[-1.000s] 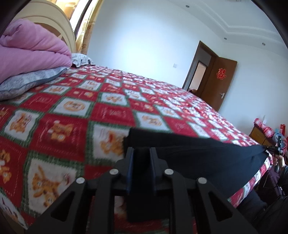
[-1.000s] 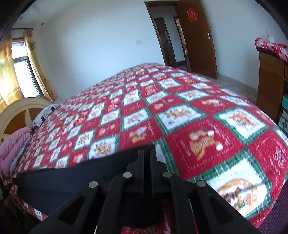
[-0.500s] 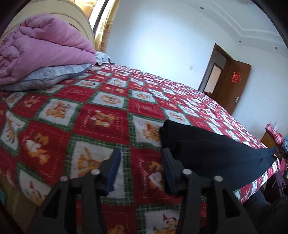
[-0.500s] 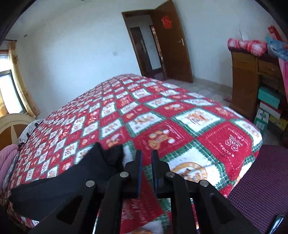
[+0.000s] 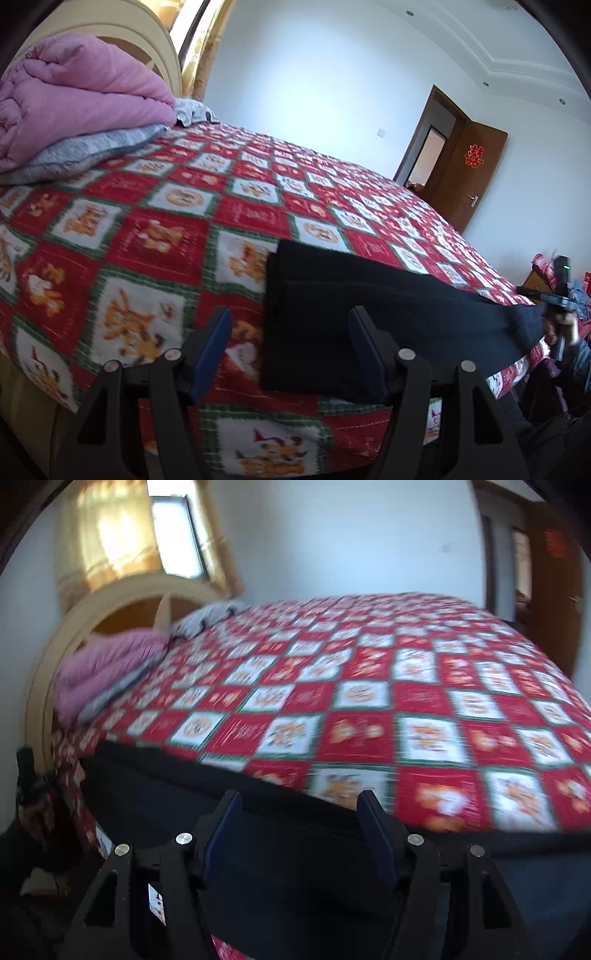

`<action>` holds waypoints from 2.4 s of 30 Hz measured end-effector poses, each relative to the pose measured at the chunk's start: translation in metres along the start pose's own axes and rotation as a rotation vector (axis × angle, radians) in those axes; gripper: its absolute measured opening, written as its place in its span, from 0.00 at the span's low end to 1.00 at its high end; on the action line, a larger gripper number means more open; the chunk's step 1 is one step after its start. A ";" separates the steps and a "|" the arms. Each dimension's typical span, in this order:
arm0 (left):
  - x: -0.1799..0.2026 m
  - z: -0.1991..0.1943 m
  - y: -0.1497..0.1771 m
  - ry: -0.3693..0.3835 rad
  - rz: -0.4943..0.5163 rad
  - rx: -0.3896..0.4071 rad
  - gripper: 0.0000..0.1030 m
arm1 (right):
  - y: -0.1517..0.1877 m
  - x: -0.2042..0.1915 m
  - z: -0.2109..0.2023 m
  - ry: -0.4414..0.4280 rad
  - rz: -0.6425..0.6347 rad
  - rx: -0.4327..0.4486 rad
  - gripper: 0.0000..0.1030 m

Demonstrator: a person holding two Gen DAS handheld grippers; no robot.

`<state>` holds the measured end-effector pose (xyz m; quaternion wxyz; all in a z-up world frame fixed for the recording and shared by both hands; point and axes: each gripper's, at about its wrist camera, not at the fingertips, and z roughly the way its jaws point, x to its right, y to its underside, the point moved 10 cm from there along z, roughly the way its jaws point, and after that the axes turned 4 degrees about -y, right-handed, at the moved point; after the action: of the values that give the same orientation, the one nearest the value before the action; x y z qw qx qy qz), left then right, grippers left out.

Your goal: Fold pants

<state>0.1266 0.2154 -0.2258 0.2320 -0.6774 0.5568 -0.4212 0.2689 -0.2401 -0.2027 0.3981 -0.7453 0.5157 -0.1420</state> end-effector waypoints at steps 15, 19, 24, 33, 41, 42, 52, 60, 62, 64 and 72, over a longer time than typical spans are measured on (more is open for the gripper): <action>-0.002 0.001 0.010 0.004 -0.025 -0.018 0.66 | 0.107 -0.050 -0.008 -0.216 0.012 -0.343 0.64; 0.000 -0.004 0.010 -0.020 0.003 -0.028 0.66 | 0.121 -0.069 -0.017 -0.205 -0.039 -0.339 0.64; -0.007 -0.011 0.016 -0.073 0.020 -0.058 0.66 | 0.120 -0.091 -0.012 -0.218 -0.057 -0.306 0.64; 0.017 -0.002 0.031 0.017 0.016 -0.101 0.62 | 0.111 -0.120 0.008 -0.072 -0.252 -0.237 0.64; 0.018 0.015 0.033 -0.051 0.051 -0.111 0.54 | 0.098 -0.113 0.016 0.054 -0.344 -0.153 0.64; 0.017 0.015 0.032 -0.050 0.049 -0.106 0.54 | 0.098 -0.113 0.016 0.059 -0.350 -0.145 0.64; 0.006 0.023 0.028 -0.064 0.036 -0.111 0.07 | 0.102 -0.106 0.028 0.134 -0.441 -0.113 0.52; 0.008 0.017 0.020 -0.054 0.034 -0.095 0.05 | 0.102 -0.112 0.040 0.169 -0.522 -0.101 0.51; 0.008 0.015 0.019 -0.037 0.013 -0.094 0.05 | 0.105 -0.112 0.050 0.182 -0.541 -0.120 0.24; 0.009 0.014 0.017 -0.017 -0.009 -0.092 0.04 | 0.107 -0.112 0.055 0.185 -0.542 -0.132 0.10; 0.012 -0.005 0.004 0.033 -0.031 -0.058 0.04 | 0.084 -0.124 0.019 0.134 -0.457 -0.056 0.03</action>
<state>0.1200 0.2040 -0.2224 0.1963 -0.6853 0.5619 -0.4196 0.1723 -0.1352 -0.2525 0.2997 -0.8422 0.3627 -0.2632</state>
